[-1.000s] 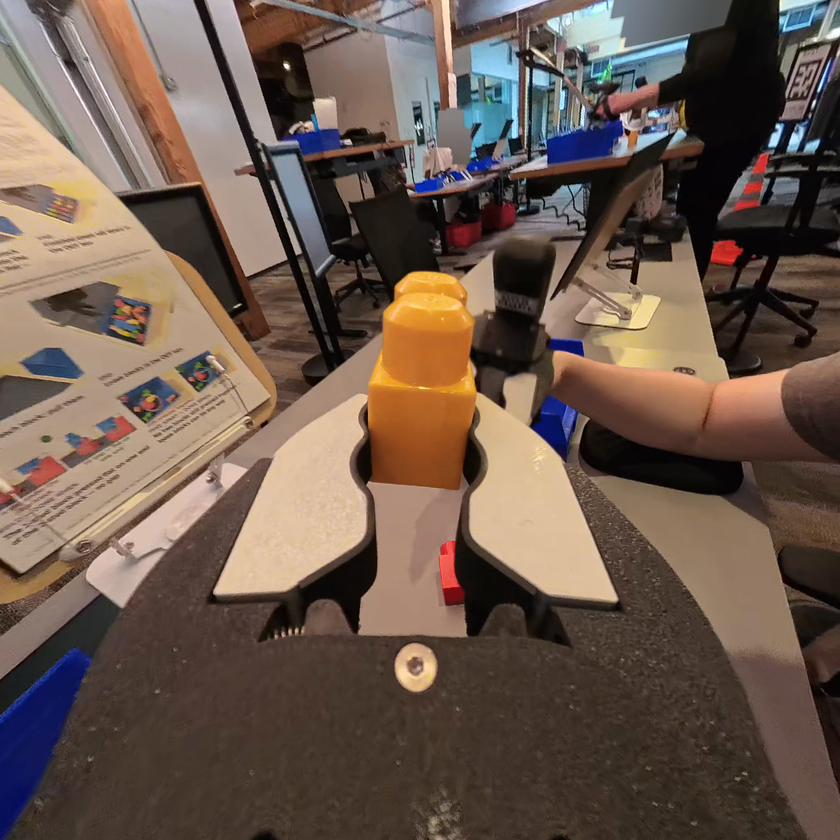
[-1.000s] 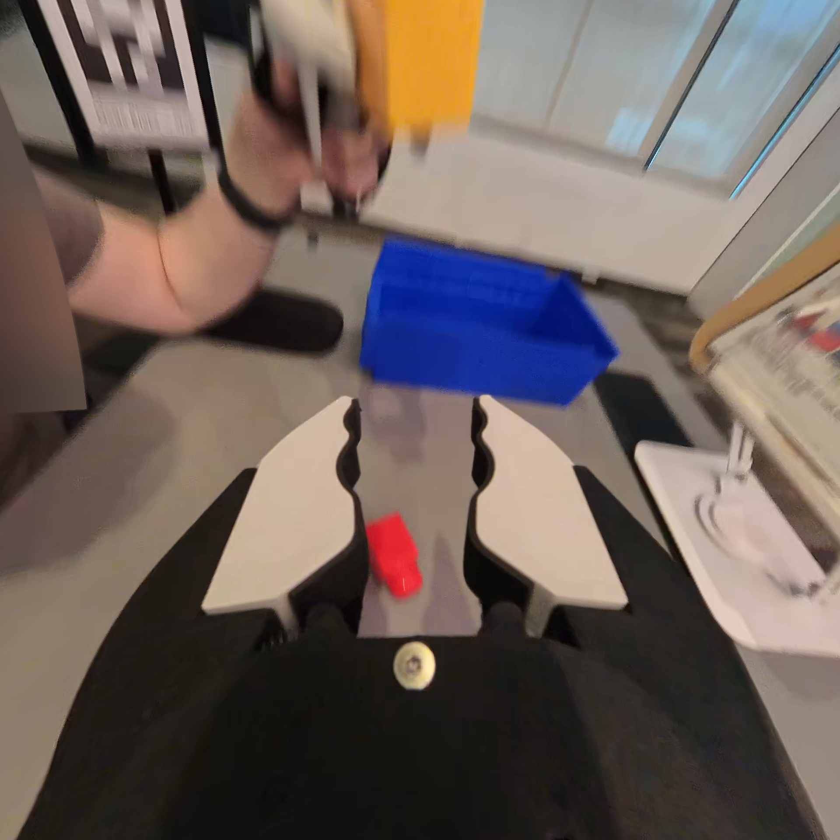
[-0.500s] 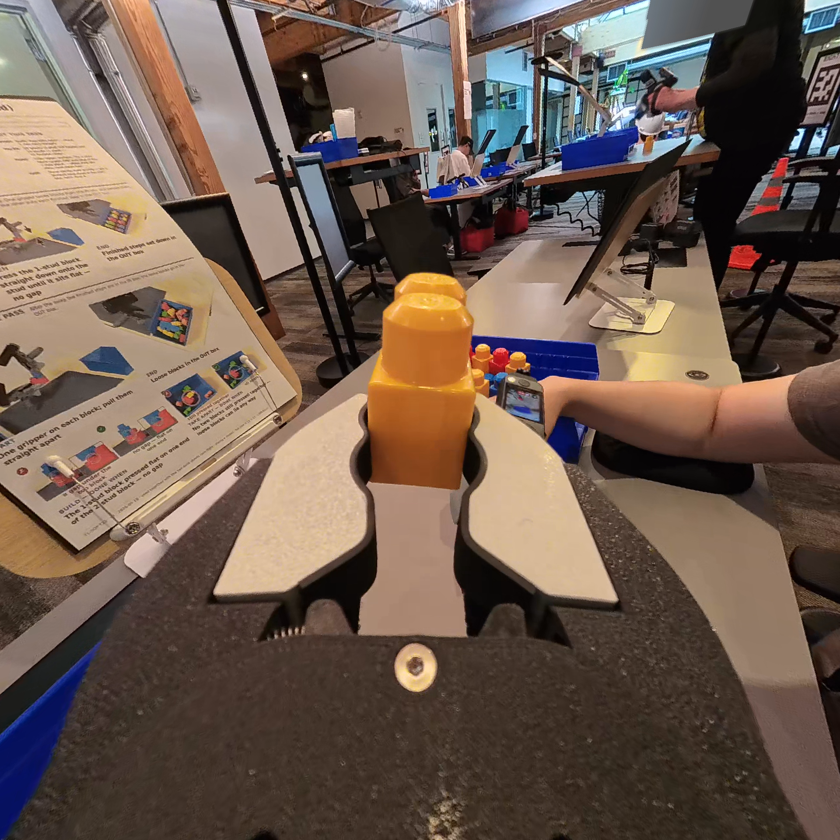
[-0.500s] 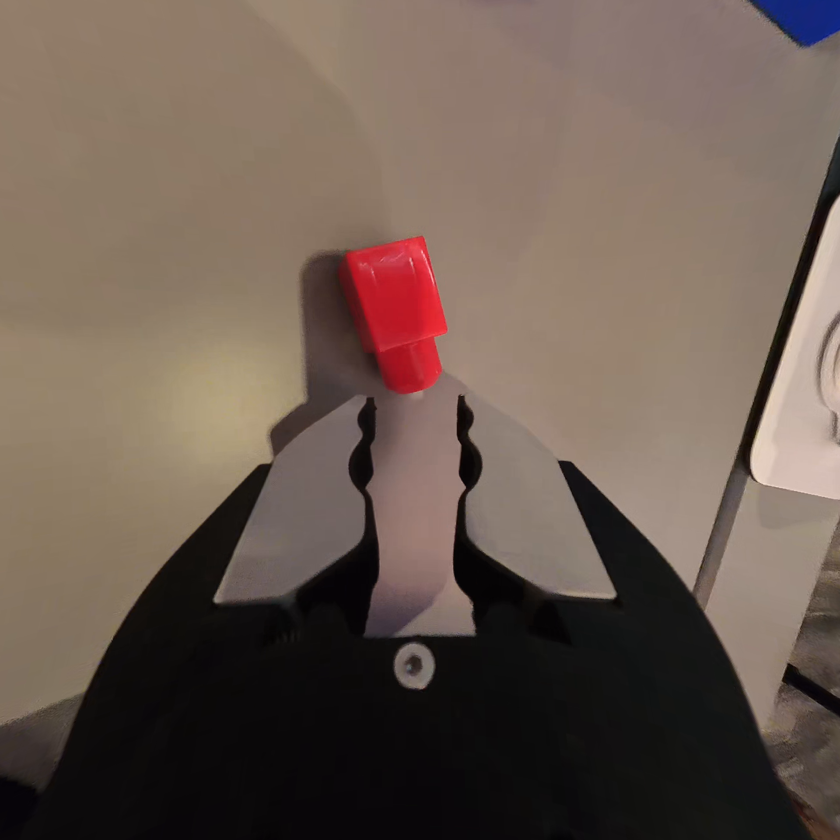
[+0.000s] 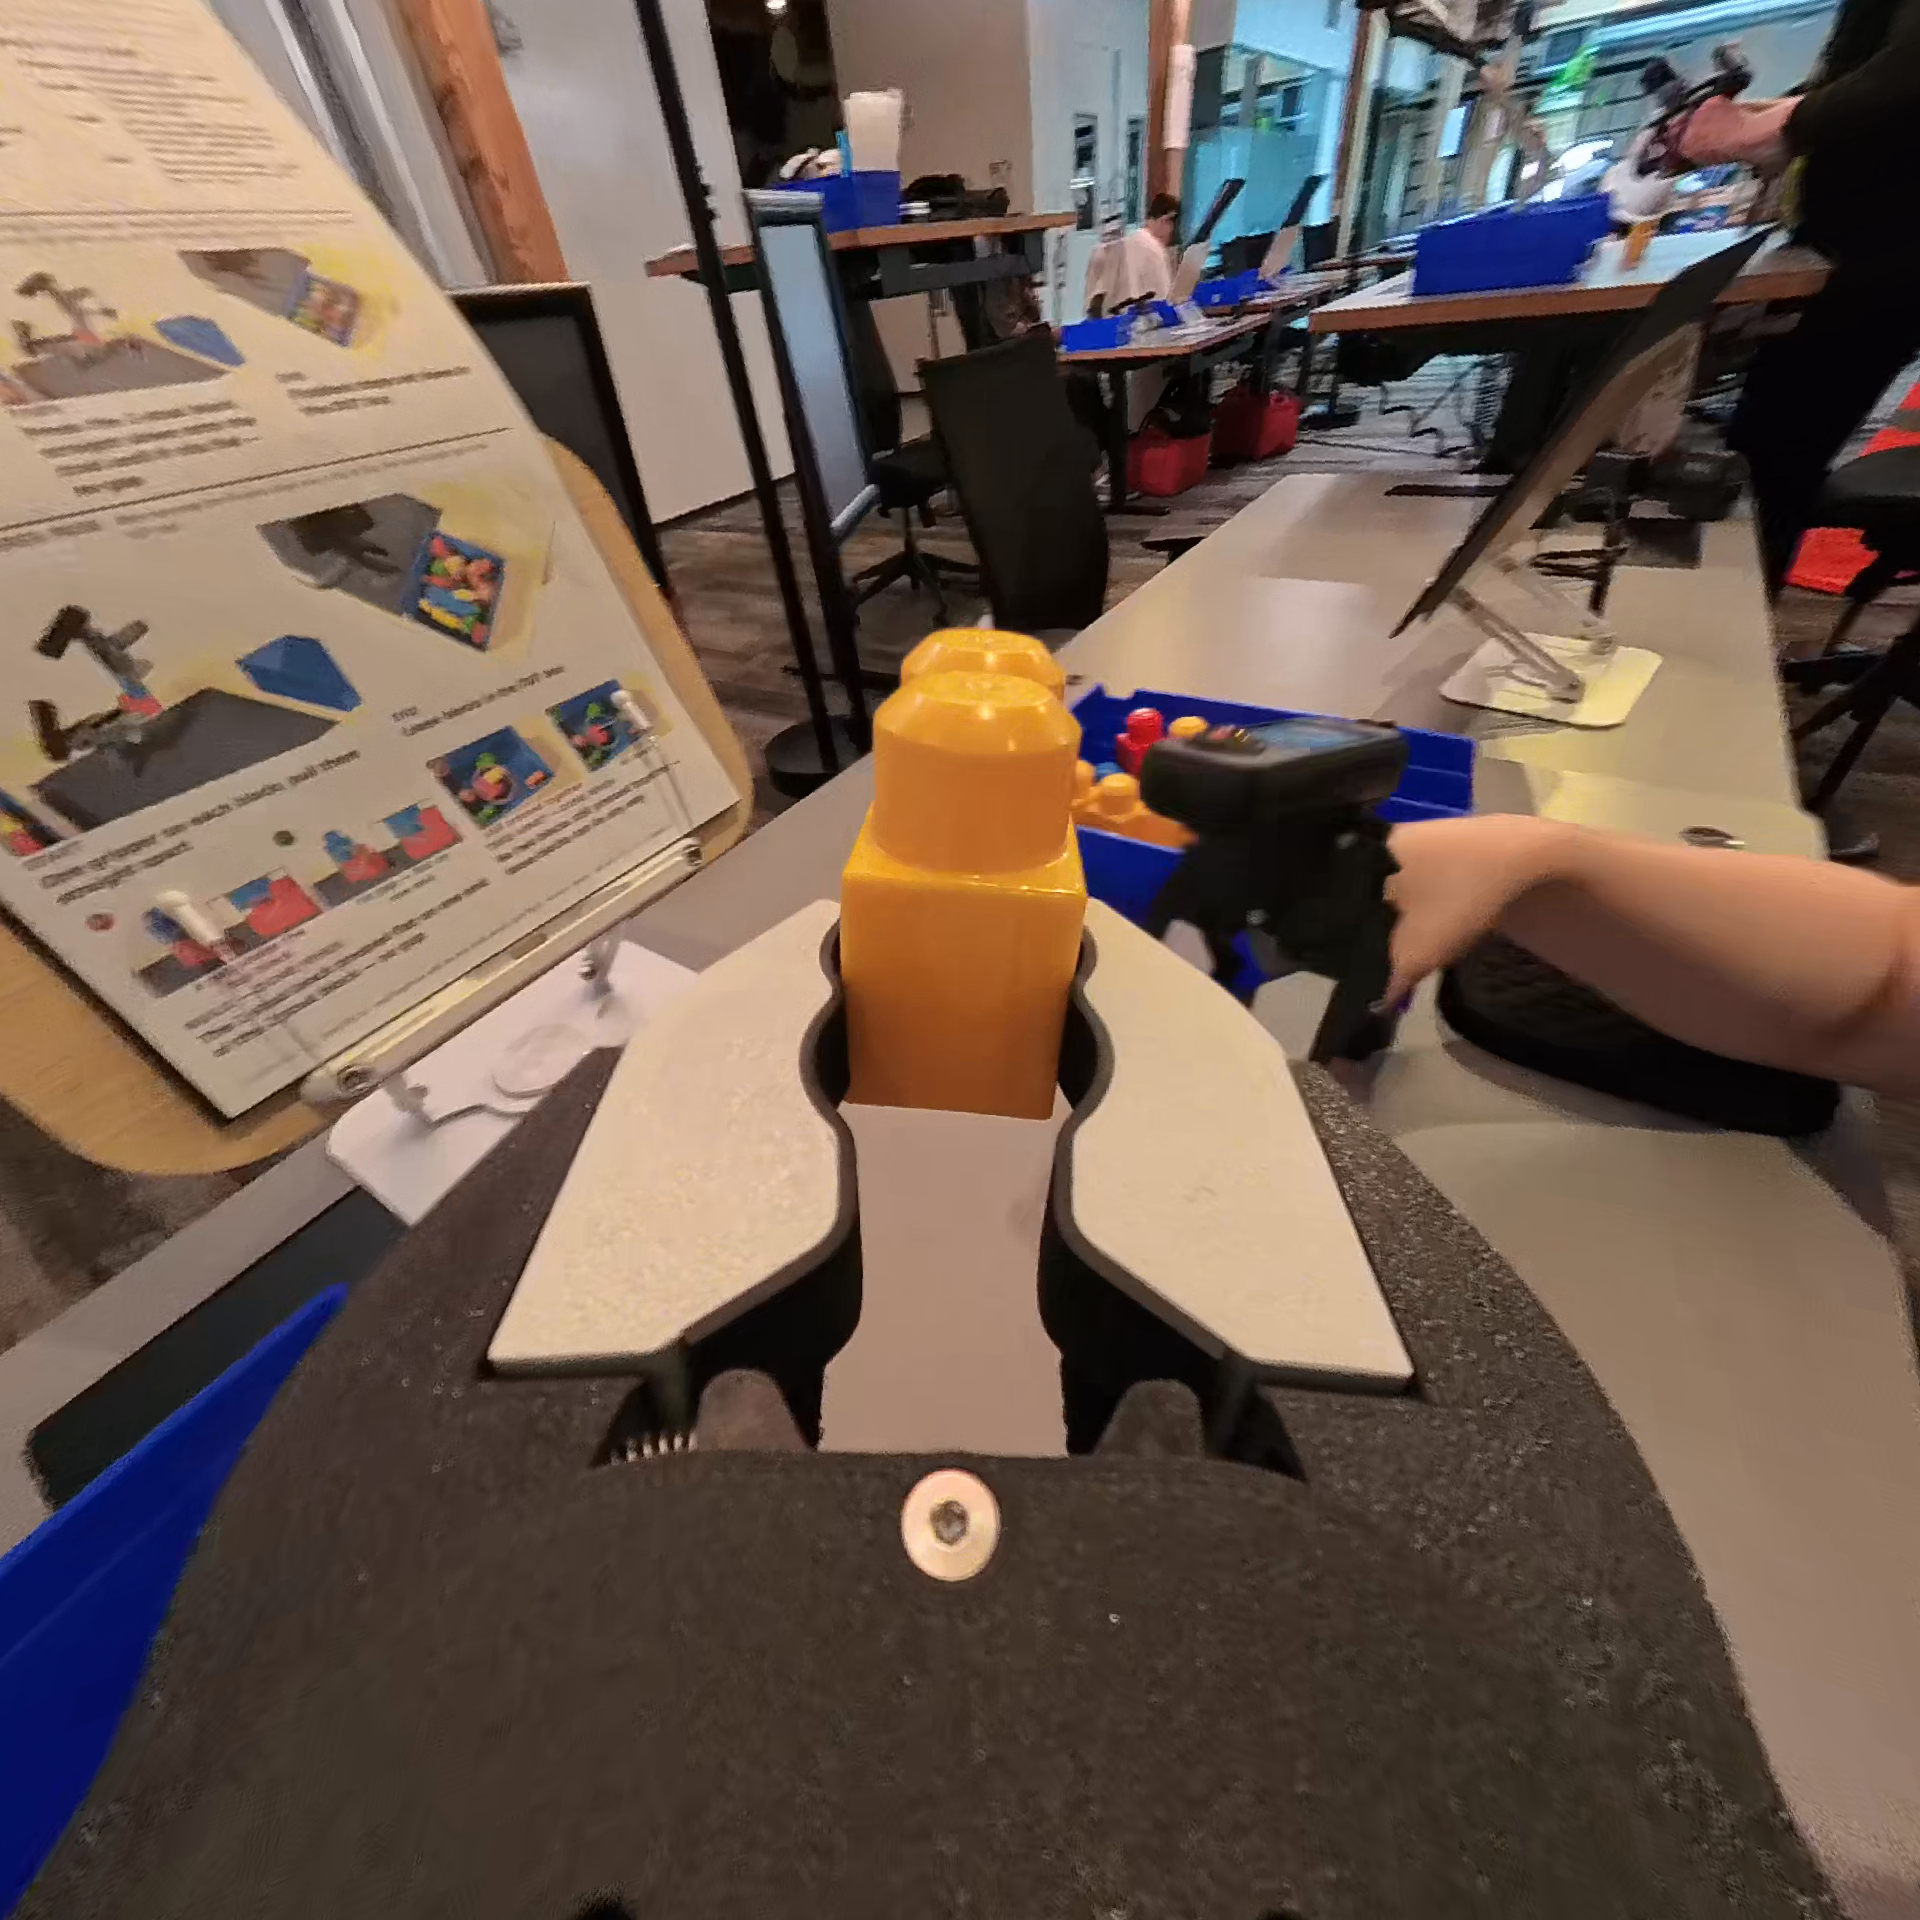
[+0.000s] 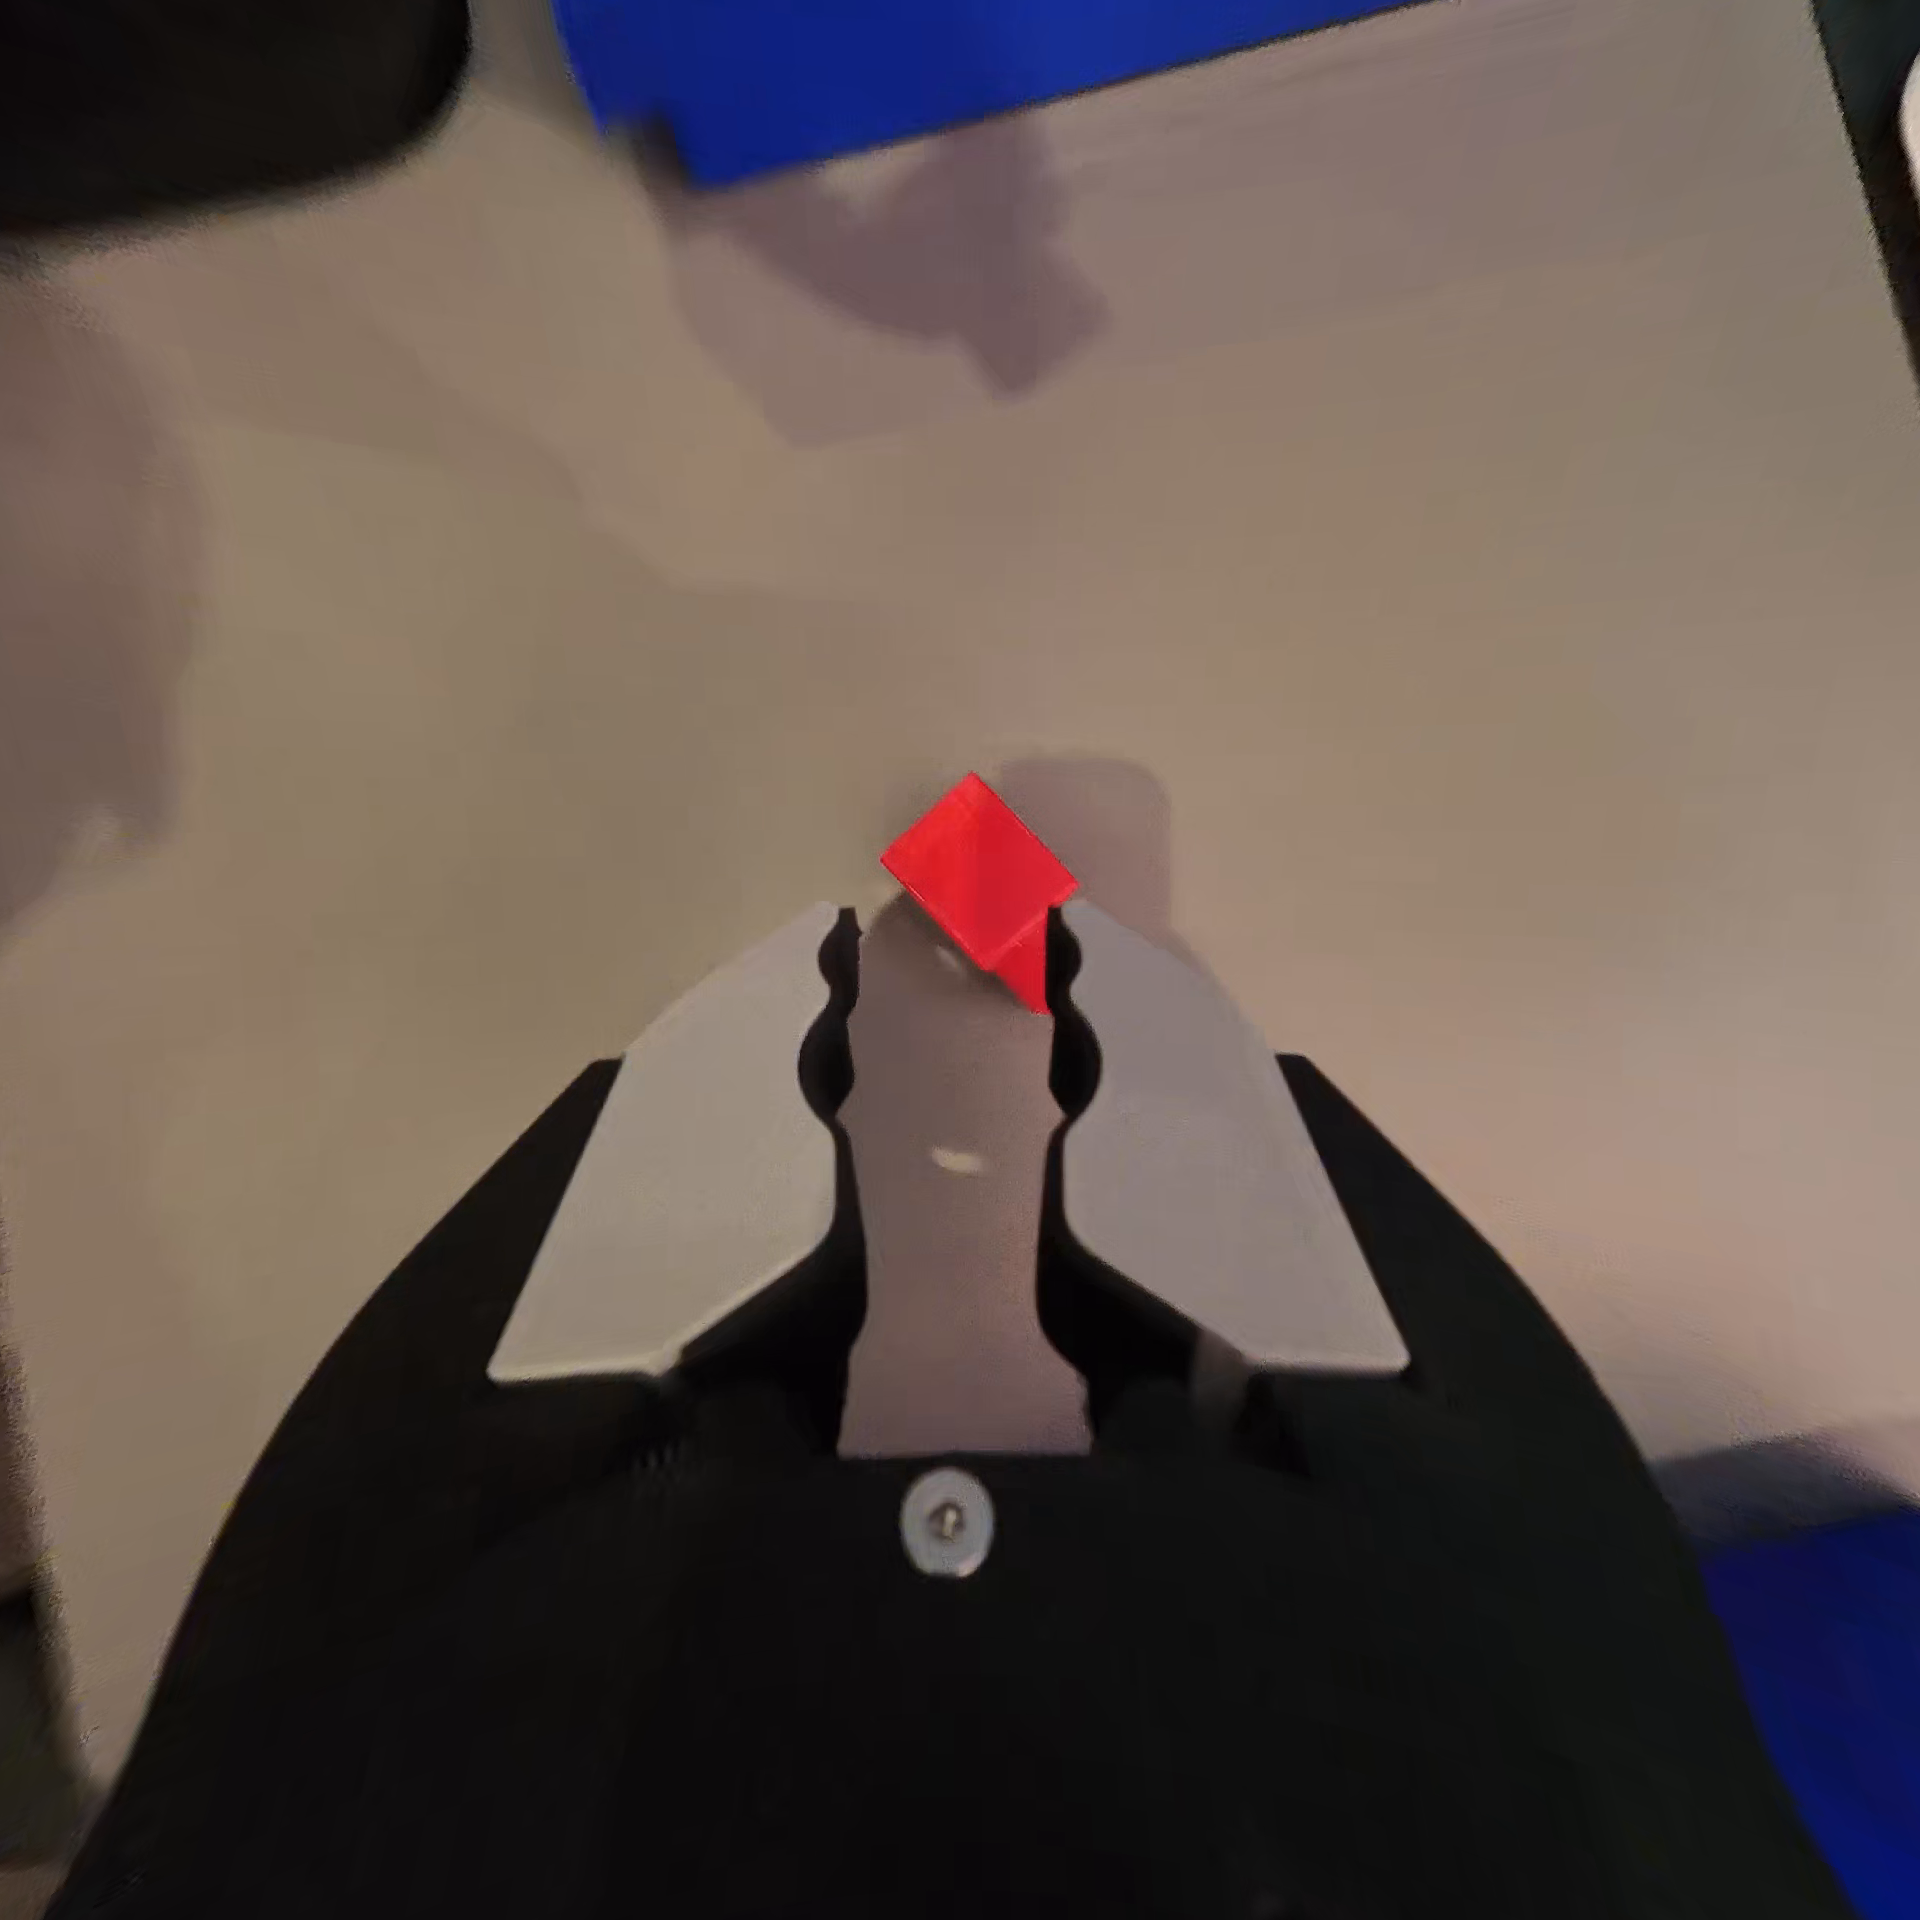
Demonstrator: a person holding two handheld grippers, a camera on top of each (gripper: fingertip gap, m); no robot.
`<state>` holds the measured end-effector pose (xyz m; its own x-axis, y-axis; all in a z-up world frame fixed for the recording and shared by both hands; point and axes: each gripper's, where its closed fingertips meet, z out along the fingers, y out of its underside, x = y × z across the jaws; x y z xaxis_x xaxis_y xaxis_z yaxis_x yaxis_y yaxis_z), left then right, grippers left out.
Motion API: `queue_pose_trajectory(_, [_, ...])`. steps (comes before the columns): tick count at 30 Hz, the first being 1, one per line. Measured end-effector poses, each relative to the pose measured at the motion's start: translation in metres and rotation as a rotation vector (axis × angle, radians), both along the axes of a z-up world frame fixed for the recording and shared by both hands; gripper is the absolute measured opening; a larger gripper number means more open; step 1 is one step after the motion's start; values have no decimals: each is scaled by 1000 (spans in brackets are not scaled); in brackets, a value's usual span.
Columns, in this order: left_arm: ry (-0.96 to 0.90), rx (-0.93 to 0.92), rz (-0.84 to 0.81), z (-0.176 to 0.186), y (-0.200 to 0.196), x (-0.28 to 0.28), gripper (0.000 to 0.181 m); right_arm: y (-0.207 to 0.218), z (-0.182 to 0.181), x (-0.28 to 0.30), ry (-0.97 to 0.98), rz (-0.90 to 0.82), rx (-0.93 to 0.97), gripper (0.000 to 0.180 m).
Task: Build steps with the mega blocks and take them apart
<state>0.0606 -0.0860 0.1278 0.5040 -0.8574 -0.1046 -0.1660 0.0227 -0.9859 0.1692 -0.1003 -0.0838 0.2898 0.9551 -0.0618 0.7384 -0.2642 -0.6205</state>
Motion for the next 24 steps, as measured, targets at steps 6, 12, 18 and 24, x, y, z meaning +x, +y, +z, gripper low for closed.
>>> queue_pose_trajectory(6, [-18,-10,92,2,18,-20,37,-15,-6,6,328,-388,-392,42])
queue_pose_trajectory(12, [-52,-44,77,4,11,-24,37,-2,-20,16,443,-681,-528,56])
queue_pose_trajectory(18, [-78,-62,18,11,-1,-21,37,-2,-38,8,375,-784,-575,67])
queue_pose_trajectory(24, [-102,-77,-8,14,-4,-24,37,8,-37,-4,333,-823,-566,69])
